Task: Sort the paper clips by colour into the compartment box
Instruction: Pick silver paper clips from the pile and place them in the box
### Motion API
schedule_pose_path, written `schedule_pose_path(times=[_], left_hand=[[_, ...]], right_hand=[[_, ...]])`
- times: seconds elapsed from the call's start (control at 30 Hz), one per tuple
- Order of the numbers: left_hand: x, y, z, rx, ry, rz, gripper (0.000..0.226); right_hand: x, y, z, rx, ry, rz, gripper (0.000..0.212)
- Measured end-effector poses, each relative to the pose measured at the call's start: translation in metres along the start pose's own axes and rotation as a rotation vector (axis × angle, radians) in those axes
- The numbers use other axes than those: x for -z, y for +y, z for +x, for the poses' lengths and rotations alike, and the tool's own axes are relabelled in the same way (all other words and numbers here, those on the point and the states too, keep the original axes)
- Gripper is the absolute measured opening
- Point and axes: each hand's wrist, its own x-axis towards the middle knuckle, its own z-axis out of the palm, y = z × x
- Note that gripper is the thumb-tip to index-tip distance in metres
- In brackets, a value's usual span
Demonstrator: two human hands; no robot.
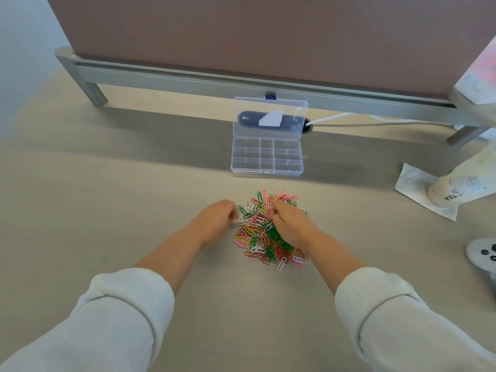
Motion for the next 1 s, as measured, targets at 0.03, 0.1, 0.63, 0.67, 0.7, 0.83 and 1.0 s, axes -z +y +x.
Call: schedule_pose_path(times=[0.03,0.1,0.63,0.67,0.7,0.83,1.0], left_hand=[[0.001,0.002,0.001,0.004,0.014,0.035,0.023],[0.000,0.004,0.003,-0.006,0.060,0.129,0.023],[0.001,-0.011,0.018,-0.210,0.085,0.489,0.022],[0.001,-0.012,0.018,-0.206,0.079,0.482,0.022],[0.001,-0.012,0.018,-0.199,0.069,0.475,0.022],[0.000,-0.015,0.016,-0.151,0.007,0.483,0.026],[-0.005,-0.013,0.008,-0.099,-0.007,0.488,0.030]], right_hand=[[-0.002,-0.002,0.002,0.015,0.011,-0.045,0.020],[-0.003,-0.006,0.006,0.030,0.067,-0.132,0.018],[-0.005,-0.011,0.015,-0.001,0.099,-0.172,0.012],[-0.005,-0.011,0.014,0.008,0.097,-0.164,0.012],[-0.005,-0.010,0.014,0.014,0.094,-0.155,0.011],[-0.005,-0.008,0.012,0.008,0.078,-0.094,0.014],[-0.007,-0.004,0.007,0.018,0.066,-0.032,0.018]])
